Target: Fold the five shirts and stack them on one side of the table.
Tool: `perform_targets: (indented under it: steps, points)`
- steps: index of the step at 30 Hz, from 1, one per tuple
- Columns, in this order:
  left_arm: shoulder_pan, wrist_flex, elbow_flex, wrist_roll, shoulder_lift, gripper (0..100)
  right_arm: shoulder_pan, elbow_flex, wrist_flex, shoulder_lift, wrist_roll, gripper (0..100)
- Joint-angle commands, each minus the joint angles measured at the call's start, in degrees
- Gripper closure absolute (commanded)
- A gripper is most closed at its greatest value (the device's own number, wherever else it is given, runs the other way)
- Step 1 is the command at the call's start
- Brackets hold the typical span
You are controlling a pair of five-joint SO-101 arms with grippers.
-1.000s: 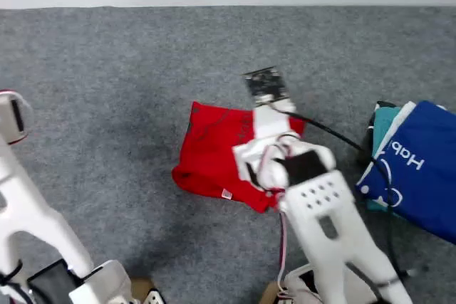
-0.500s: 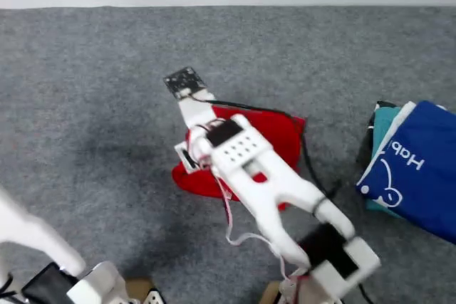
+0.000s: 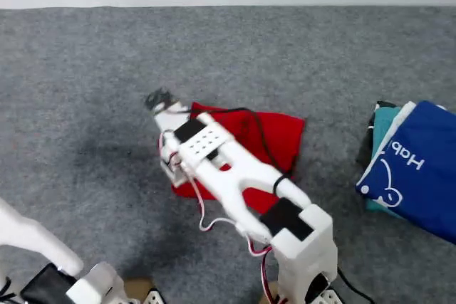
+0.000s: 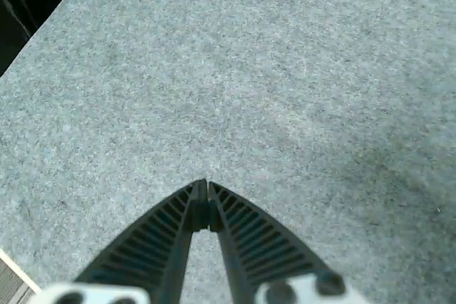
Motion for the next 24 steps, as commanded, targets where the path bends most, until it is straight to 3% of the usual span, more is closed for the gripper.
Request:
perform_targets:
  steps: [1, 8, 14, 20, 24]
  points:
    - [-0.2, -1.0, 0.1, -0.2, -1.9, 100, -4.2, -3.2, 5.4, -0.9, -0.4, 98.9]
    - [0.1, -2.6, 2.4, -0.1, -1.9, 100, -6.5, -7.2, 10.4, -4.4, -0.3, 98.9]
    - [-0.2, -4.5, 5.9, -0.3, -2.4, 100, 1.7, -15.6, 9.7, -5.9, 2.4, 98.9]
    - [-0.3, -4.5, 6.0, -0.3, -2.4, 100, 11.7, -20.7, -0.9, 0.3, 6.9, 98.9]
    - [-0.3, -4.4, 6.0, -0.3, -2.4, 100, 13.7, -20.7, -5.8, 6.9, 10.5, 98.9]
